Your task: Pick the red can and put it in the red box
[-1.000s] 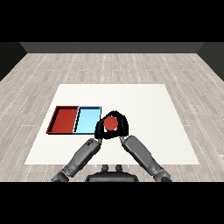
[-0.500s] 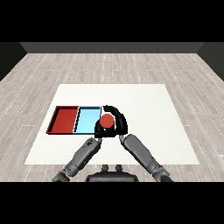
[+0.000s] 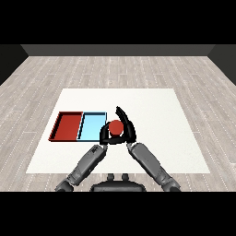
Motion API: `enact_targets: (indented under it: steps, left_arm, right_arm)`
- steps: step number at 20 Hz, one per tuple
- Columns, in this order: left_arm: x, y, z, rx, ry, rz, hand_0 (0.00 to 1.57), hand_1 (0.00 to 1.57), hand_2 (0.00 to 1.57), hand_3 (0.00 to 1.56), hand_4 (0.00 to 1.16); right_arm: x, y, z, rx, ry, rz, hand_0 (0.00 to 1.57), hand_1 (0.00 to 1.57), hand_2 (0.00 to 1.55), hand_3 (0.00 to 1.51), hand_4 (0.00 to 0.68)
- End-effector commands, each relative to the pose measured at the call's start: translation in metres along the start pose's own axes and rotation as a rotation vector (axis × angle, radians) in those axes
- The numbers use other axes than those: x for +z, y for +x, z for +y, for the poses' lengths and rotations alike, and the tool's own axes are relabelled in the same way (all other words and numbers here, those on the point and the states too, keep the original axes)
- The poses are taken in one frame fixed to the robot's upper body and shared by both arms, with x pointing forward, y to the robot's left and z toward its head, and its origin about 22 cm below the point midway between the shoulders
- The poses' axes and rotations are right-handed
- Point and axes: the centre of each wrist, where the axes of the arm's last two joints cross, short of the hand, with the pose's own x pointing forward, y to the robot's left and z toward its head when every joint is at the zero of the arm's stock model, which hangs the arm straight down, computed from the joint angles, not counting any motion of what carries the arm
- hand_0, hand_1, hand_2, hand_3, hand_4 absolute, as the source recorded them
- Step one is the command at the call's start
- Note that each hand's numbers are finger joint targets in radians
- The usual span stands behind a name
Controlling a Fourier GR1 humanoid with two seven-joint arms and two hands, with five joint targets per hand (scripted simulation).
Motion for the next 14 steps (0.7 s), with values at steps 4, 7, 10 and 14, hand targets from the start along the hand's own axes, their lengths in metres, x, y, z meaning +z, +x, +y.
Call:
enact_targets:
  steps: [4,7,10,14]
  left_arm:
    - [0.001,0.004,-0.006,-0.002,-0.003,-0.040,1.57,1.57,1.57,1.48,1.13]
    - [0.002,-0.018,0.008,-0.003,0.029,-0.025,1.57,1.57,1.57,1.47,1.13]
    - [-0.017,0.002,0.008,-0.015,0.034,-0.025,1.57,1.57,1.56,1.46,1.13]
    - [-0.014,-0.003,0.027,-0.034,0.057,-0.044,1.57,1.57,1.56,1.47,1.13]
  right_arm:
    - [-0.002,0.017,-0.023,-0.009,-0.020,-0.002,0.00,0.00,0.00,0.00,0.000]
    - [-0.008,0.003,-0.024,-0.046,-0.030,0.018,0.00,0.00,0.00,0.00,0.000]
    - [0.015,0.035,-0.043,-0.066,-0.035,-0.009,0.00,0.00,0.00,0.00,0.000]
    - [0.021,0.042,-0.070,-0.051,-0.060,-0.058,0.00,0.00,0.00,0.00,0.000]
